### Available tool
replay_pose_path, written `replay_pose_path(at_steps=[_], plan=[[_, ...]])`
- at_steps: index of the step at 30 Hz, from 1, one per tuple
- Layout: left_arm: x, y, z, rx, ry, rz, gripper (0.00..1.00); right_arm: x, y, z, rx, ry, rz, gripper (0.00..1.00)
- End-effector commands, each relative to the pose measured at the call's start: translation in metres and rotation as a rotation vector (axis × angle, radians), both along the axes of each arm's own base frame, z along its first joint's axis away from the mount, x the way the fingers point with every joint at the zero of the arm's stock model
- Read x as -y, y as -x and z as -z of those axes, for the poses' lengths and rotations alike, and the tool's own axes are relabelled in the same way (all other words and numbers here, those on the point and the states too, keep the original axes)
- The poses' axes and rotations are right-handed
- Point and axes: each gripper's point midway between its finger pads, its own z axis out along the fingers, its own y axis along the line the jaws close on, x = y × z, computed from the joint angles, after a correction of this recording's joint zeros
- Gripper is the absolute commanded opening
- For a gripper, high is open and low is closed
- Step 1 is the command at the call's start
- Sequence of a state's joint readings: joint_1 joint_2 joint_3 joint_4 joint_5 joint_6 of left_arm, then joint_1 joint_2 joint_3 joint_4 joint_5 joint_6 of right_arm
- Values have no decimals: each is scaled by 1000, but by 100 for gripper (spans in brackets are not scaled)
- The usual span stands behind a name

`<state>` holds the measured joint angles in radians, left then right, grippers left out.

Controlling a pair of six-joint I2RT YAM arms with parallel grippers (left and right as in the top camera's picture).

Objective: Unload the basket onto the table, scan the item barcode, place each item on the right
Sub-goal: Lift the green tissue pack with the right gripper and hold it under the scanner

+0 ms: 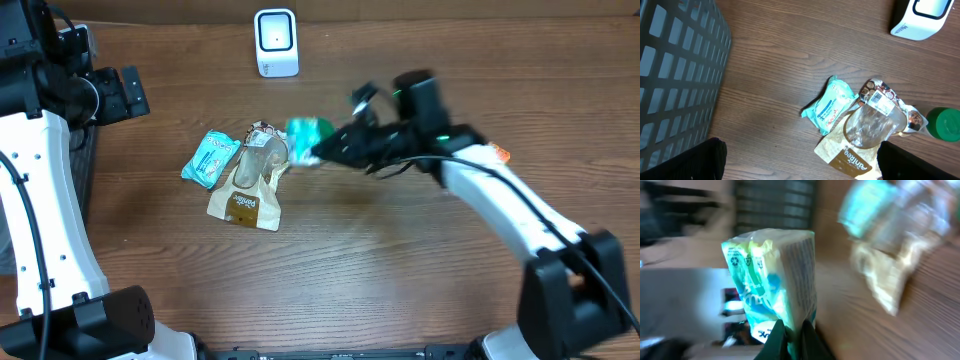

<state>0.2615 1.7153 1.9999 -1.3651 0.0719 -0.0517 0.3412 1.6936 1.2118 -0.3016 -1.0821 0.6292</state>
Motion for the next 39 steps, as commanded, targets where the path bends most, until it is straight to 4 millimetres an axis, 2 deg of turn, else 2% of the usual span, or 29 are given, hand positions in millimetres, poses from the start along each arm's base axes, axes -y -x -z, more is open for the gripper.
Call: replay_pose_path(at_steps=[1,6,11,20,22,25,28,32,35,39], plan=[[3,-2,-5,15,5,3,100,11,16,-46,-34,-184,-133,4],[3,-2,-5,16,5,3,100,29,9,-70,-56,-261,-157,4],[3,-2,-5,15,5,3,100,34,2,-81,-101,-273,-140,4],[3,-2,-5,15,5,3,100,30,-12,-77,-18,-249,-66,4],[3,-2,-5,15,5,3,99,26,-19,-70,-9,-222,-18,4],[3,-2,-5,15,5,3,100,20,-34,-44,1,-117,109,4],[3,-2,-5,15,5,3,100,19,-38,-24,13,-15,162,4],[3,-2,-5,16,5,3,99,28,-45,-8,84,222,234,4],[3,-2,-5,15,5,3,100,43,-60,-17,185,481,315,4],[3,-2,-5,15,5,3,100,46,-93,-60,388,717,430,4]])
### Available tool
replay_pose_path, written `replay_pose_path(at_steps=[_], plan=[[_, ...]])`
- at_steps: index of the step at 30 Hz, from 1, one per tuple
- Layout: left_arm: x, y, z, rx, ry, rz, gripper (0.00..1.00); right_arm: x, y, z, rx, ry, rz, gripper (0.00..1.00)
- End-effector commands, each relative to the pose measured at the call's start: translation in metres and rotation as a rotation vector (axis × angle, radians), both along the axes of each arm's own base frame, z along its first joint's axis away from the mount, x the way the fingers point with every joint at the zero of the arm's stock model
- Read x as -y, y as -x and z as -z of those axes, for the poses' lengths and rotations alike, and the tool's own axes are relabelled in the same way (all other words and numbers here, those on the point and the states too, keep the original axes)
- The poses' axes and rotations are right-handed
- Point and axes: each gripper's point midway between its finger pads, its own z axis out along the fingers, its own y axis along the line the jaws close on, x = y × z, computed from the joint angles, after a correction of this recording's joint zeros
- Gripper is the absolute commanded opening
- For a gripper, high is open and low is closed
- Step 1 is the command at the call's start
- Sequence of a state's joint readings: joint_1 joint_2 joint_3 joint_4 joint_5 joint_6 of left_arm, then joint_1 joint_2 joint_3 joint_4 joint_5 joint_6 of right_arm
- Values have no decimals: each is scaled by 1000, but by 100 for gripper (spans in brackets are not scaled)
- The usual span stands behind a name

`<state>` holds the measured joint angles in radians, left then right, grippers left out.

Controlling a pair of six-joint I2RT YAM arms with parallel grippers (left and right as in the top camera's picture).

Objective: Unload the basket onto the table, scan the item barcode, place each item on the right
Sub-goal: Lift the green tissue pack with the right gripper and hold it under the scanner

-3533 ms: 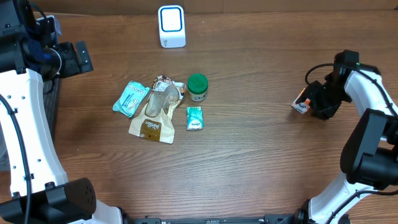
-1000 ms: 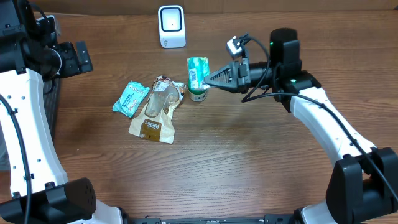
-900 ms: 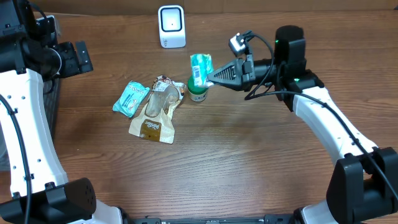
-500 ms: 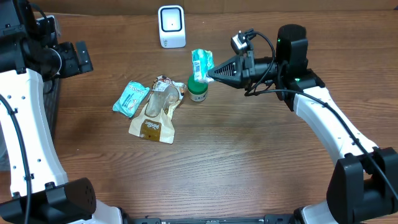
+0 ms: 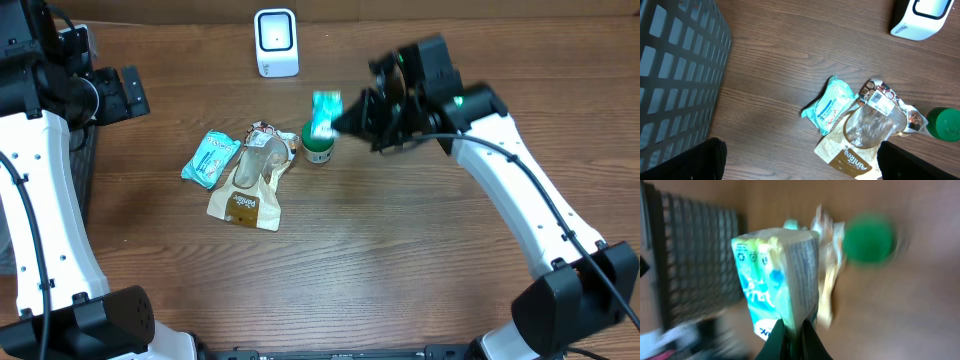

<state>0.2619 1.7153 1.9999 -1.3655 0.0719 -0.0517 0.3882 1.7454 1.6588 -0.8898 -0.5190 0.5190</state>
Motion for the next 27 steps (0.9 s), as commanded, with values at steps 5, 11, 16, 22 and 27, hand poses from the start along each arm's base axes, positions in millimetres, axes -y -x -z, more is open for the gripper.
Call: replay_pose_path(at_steps=[5,11,16,22,27], plan=[[3,-2,-5,16,5,3,100,-8,-96,-67,589,536,113,4],[4,-2,-5,16,5,4,100,-62,-165,-34,956,848,37,4],[4,-2,-5,16,5,4,100,-83,-203,0,1125,973,-47,4],[4,-2,-5,16,5,4,100,-92,-239,44,1321,1170,-199,4],[4,-2,-5,16,5,4,100,-101,-240,75,1326,1178,-295,4]])
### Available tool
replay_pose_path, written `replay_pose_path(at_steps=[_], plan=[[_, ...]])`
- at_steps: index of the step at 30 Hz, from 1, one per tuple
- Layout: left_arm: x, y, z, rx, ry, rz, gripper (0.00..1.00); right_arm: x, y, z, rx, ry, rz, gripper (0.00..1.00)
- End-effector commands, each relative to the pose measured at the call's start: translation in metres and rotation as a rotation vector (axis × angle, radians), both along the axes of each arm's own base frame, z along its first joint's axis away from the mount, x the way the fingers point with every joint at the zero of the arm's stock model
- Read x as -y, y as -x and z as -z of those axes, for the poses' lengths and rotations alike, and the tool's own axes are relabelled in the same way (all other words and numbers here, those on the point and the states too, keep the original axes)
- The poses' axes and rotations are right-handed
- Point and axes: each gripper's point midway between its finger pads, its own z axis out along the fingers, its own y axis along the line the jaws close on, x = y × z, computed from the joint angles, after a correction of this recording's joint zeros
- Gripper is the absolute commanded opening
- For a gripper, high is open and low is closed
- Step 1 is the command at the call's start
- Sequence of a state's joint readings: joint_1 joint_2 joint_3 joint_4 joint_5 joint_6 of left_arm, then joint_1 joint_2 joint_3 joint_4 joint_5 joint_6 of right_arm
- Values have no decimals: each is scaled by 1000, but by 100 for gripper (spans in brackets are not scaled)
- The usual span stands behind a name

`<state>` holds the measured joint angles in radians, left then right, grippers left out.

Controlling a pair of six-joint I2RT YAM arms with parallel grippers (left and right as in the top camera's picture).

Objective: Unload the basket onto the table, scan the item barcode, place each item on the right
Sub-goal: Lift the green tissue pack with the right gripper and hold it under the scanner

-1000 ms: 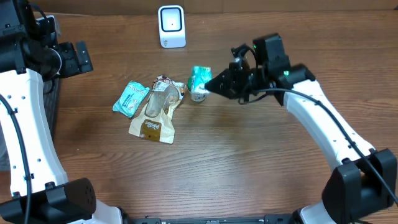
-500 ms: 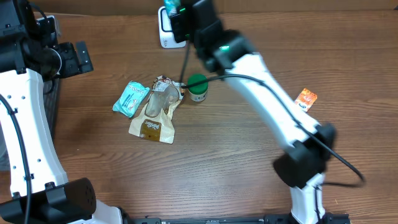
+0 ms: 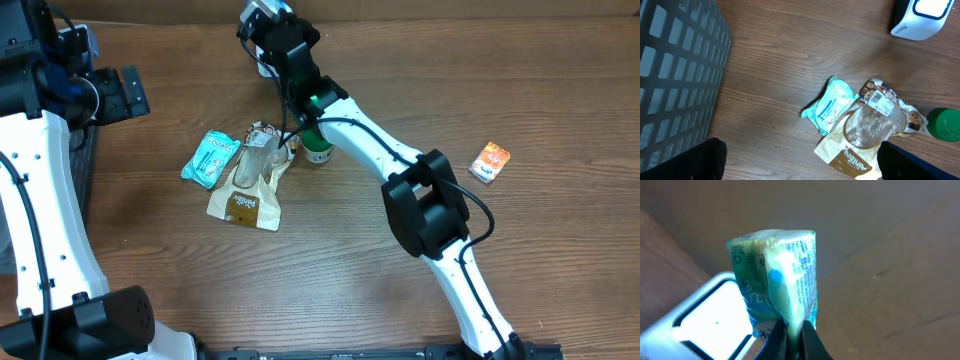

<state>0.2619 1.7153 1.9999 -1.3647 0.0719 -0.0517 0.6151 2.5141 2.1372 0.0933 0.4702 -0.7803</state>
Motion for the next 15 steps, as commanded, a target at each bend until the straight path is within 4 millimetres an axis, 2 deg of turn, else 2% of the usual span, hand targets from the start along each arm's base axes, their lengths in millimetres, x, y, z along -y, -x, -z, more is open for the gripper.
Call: replay_pose_path(at_steps=[1,8,15], plan=[[4,-2,-5,15,5,4,100,-8,-2,24,-14,89,-59,4],[4,-2,-5,15,5,4,100,-12,-1,37,-40,99,-84,4],[4,-1,-5,15,5,4,100,-12,0,39,-47,108,-84,4]])
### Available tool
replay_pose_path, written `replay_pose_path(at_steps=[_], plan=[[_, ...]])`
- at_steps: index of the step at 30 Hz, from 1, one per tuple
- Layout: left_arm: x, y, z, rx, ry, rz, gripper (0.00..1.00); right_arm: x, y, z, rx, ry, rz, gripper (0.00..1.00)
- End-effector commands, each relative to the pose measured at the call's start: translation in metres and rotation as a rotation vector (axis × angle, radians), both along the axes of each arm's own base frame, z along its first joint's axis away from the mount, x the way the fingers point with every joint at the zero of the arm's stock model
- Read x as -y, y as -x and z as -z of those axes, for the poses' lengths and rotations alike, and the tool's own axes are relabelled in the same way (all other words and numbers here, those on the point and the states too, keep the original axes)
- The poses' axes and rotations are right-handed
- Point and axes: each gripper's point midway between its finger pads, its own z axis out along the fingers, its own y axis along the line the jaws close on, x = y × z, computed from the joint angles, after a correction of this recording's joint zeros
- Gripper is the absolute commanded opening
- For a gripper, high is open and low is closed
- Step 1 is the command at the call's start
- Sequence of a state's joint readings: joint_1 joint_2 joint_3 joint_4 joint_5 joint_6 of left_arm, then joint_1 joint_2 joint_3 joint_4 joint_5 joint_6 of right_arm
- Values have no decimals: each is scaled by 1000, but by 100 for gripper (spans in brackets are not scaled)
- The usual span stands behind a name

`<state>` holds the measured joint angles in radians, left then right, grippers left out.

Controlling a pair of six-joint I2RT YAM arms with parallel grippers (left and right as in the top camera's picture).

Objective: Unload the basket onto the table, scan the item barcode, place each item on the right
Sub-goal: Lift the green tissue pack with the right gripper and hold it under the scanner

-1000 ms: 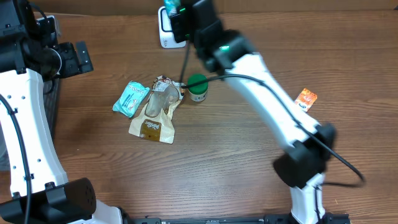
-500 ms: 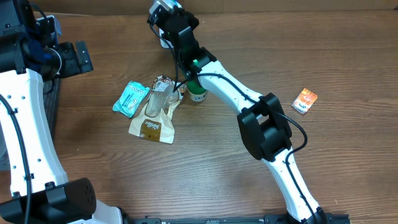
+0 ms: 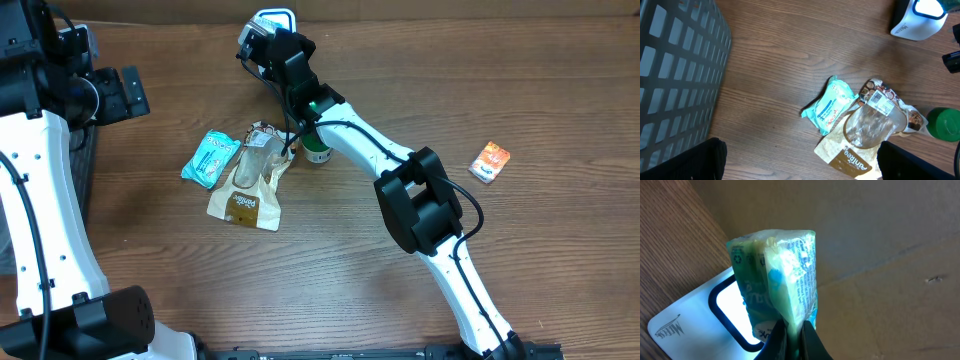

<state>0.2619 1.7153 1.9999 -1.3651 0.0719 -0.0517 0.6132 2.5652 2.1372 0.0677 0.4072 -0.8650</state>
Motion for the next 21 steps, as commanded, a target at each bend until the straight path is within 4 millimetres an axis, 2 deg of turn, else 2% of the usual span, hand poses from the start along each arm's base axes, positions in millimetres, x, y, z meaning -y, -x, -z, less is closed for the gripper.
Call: replay_pose_path(at_steps=[1,6,9,13,16,18,20,21], plan=[[3,-2,-5,15,5,3,100,-2,-1,-3,10,-4,-5,4],[4,-2,-5,16,5,4,100,-2,1,-12,13,-6,5,4],[3,-2,-5,15,5,3,100,-2,9,-35,1,-39,9,4],[4,-2,-5,16,5,4,99,2,26,-82,-23,-137,28,4],[4,-2,-5,15,5,4,100,6,46,-116,-70,-242,53,4],[4,-2,-5,15,5,4,100,14,63,-141,-127,-380,100,4],[4,-2,-5,15,5,4,100,25,88,-166,-227,-554,148,4],[3,-2,-5,15,5,3,100,28,108,-175,-308,-611,139,4]])
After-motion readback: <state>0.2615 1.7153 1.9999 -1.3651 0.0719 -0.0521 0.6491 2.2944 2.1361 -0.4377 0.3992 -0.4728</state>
